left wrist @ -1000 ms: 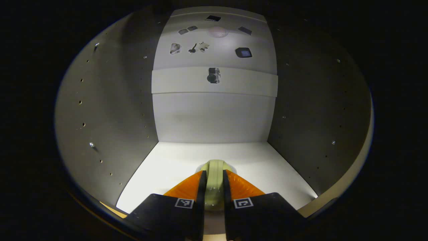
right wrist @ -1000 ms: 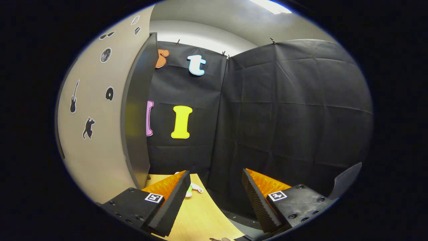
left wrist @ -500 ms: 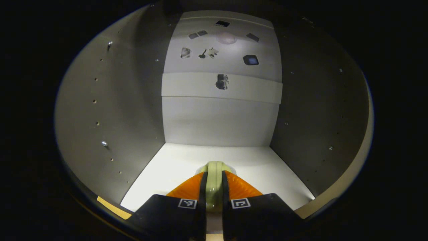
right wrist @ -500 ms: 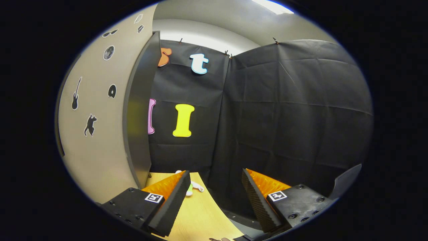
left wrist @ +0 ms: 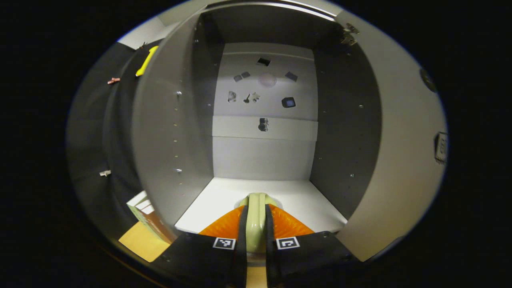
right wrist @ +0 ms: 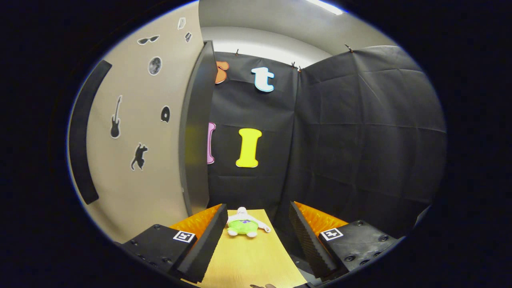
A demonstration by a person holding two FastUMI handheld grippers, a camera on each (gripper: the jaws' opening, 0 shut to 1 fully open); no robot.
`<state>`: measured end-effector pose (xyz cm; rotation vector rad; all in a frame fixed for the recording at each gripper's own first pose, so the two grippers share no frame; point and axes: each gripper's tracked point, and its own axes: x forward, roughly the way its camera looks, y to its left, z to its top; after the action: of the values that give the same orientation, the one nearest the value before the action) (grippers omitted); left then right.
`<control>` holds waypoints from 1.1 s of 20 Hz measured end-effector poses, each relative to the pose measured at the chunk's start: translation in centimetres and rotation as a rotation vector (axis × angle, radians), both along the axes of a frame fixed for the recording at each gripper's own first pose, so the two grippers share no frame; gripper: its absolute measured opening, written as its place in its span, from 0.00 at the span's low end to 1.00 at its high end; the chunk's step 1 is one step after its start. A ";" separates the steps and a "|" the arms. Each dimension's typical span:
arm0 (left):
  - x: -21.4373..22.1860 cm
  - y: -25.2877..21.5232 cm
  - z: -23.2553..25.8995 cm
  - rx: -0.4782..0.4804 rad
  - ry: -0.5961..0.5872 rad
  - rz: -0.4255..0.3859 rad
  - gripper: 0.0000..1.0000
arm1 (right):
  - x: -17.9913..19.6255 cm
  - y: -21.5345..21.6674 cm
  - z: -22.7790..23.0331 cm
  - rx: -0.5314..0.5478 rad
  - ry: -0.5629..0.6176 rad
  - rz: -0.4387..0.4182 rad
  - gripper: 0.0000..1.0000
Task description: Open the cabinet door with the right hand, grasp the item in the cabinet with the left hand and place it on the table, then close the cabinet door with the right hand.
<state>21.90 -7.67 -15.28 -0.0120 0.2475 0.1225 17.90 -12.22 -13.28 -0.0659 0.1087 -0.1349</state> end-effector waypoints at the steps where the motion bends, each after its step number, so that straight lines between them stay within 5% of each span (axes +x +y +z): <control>1: -2.0 -0.3 -0.1 0.009 0.000 -0.004 0.23 | -0.2 0.6 0.1 0.003 -0.001 0.016 0.97; 9: -16.3 -1.3 -3.5 -0.014 0.051 -0.024 0.23 | -4.9 6.7 0.7 -0.007 0.018 0.162 0.98; 15: -24.1 -1.9 -8.3 -0.067 0.112 -0.018 0.23 | -10.4 7.6 -0.1 -0.083 0.049 0.164 0.97; 22: -30.6 -3.8 -17.6 -0.120 0.219 -0.051 0.23 | -11.3 6.9 -3.2 -0.099 0.118 0.134 0.98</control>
<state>-8.70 -11.45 -32.92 -0.1120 0.4735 0.0579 6.55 -5.33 -16.46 -0.1800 0.2153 -0.0018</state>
